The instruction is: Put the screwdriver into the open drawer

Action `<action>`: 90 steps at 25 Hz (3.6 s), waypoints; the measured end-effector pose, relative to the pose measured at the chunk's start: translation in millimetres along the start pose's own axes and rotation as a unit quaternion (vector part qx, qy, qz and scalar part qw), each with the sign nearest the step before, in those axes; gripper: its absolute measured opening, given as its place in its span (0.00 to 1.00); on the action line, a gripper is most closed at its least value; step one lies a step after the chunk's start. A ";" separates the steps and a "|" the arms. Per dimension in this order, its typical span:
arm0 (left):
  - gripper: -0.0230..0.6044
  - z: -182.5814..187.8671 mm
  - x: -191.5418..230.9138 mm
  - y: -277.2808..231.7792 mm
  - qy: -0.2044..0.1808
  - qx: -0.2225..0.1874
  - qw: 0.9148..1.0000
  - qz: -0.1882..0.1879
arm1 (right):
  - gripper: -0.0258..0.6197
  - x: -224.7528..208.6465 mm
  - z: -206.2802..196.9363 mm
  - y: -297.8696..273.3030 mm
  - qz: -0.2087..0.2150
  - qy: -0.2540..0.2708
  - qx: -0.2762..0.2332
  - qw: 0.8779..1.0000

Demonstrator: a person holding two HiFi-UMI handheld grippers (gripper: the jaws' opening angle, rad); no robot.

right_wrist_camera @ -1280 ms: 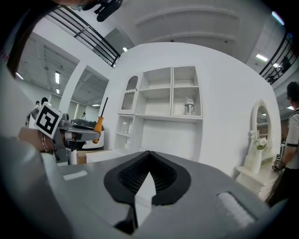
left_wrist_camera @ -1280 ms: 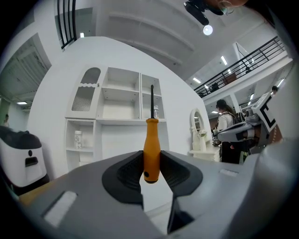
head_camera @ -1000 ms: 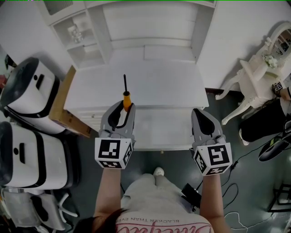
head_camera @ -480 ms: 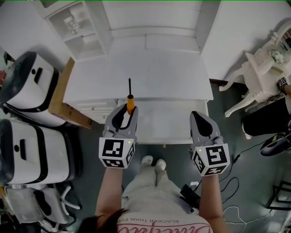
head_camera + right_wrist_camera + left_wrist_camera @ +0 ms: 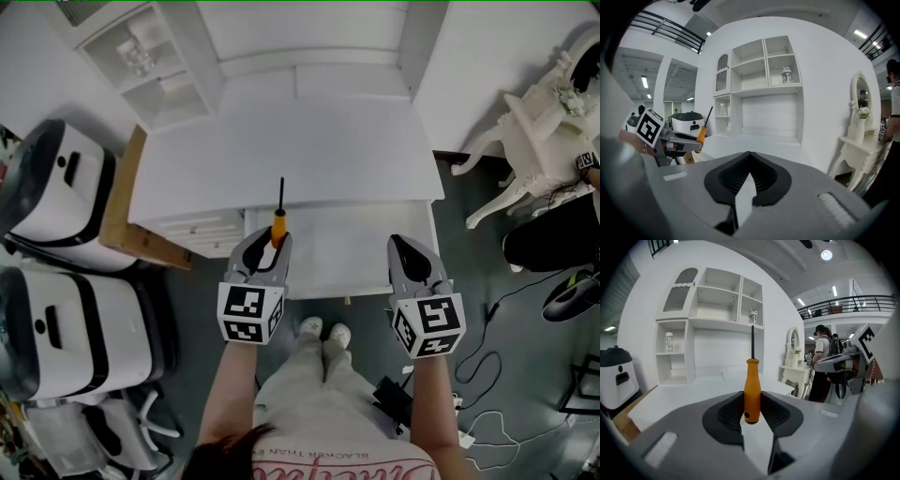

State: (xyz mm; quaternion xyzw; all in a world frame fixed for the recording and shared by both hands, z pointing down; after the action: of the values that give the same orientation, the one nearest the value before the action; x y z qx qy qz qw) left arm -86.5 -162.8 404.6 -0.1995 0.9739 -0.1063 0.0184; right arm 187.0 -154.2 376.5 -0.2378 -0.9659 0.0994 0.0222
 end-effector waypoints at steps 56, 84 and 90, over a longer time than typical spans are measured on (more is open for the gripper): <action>0.24 -194.4 14.2 -163.2 -0.024 0.485 0.861 -0.151 | 0.04 -35.1 -48.0 -64.1 -0.038 -0.058 0.127 0.989; 0.51 -210.0 0.2 -176.6 0.020 0.531 0.829 -0.173 | 0.04 -45.3 -57.8 -53.1 -0.054 -0.086 0.134 0.986; 0.72 -200.4 1.9 -174.6 0.020 0.522 0.838 -0.157 | 0.04 -45.1 -51.8 -53.0 -0.052 -0.086 0.124 0.987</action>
State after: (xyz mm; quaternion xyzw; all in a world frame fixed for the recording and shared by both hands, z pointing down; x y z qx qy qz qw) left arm -36.7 -280.3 637.8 -0.3081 0.7297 -0.6047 0.0831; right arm 207.5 -211.6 438.1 -0.1736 -0.9554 0.2375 -0.0261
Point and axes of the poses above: the fingertips, and each gripper's own axes: y backward along the fingers, x to its left, z out of its top, the point moved 10 cm from there along y, backward along the fingers, and after that the axes turned 6 degrees about -x, right-handed, at the moved point
